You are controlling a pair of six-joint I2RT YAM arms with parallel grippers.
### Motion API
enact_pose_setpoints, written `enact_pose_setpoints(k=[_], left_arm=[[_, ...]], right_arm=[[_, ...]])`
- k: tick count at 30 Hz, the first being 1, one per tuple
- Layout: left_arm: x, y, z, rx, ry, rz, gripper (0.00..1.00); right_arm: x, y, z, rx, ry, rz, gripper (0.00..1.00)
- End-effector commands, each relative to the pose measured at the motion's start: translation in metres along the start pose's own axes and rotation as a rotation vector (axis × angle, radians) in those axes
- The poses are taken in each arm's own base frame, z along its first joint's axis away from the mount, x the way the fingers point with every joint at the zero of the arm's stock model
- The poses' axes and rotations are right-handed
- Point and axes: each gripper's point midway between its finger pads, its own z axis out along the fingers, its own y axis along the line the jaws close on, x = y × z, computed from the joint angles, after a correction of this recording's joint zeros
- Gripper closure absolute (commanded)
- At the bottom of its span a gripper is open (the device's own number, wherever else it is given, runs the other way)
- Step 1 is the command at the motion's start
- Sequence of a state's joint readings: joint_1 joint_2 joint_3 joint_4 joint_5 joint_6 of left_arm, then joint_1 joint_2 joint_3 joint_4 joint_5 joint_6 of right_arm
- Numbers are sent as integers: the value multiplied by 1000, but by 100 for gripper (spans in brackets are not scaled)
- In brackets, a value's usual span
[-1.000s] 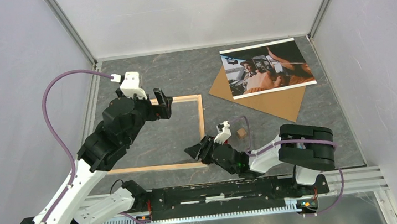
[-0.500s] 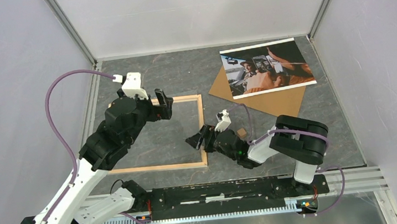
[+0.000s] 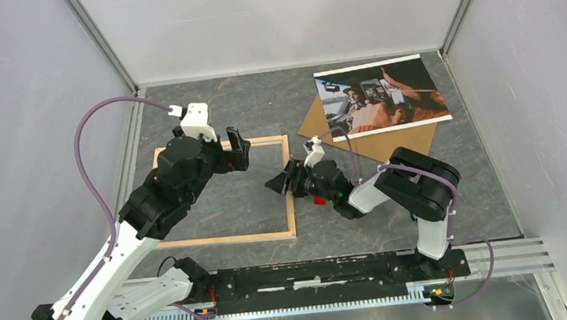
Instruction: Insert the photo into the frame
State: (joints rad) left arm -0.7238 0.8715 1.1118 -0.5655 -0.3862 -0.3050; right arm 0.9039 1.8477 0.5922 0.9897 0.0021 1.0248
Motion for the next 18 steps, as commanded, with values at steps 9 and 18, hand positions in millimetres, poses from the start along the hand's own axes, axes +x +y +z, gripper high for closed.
enact_pose_setpoints(k=[9,18], left_arm=[[-3,-6,8,24,-16,15,0],[-4,-6,9,28,-16,5,0]], right_arm=[[-9,13,50,-97,183,-22,45],[-9,18,37,-87,244,77,92]])
